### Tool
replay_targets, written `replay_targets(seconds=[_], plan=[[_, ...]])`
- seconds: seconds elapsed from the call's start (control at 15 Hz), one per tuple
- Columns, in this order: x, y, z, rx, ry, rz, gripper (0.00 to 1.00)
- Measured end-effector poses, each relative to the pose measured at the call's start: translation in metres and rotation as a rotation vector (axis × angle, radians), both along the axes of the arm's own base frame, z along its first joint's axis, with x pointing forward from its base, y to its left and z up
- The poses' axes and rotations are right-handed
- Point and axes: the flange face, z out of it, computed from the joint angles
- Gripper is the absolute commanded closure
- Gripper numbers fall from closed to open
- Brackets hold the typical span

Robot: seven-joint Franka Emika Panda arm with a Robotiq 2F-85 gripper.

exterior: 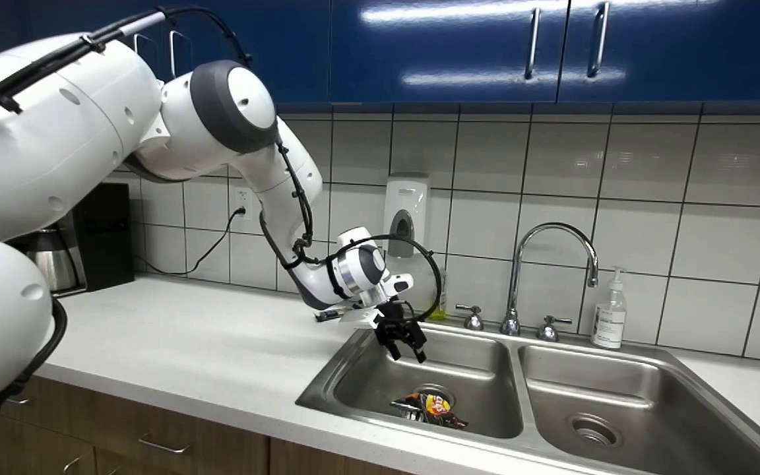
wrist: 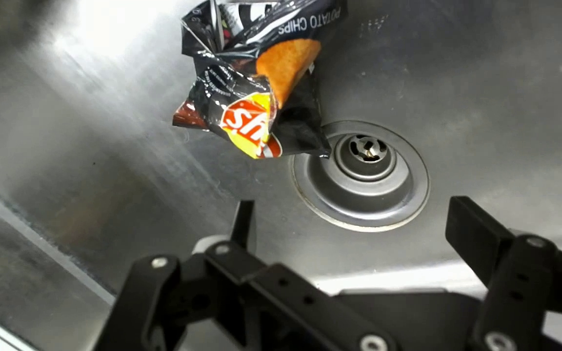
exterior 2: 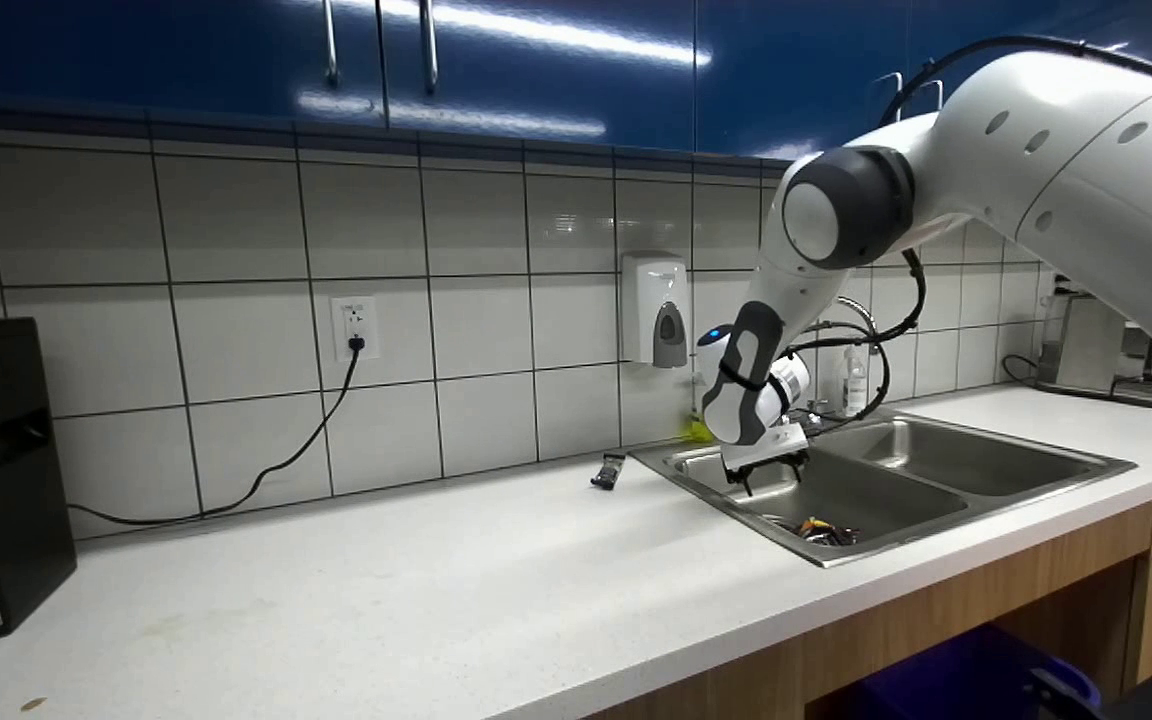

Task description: Put the black sachet in the left sink

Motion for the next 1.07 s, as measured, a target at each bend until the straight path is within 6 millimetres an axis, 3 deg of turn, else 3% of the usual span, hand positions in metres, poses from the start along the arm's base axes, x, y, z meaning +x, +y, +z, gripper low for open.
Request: replay_targets(seconds=[0.4, 1.07], plan=[[-0.027, 0.045, 0.043, 0.071, 0.08, 0.223, 0.0], [-0.109, 0.095, 0.101, 0.161, 0.173, 0.416, 0.0]])
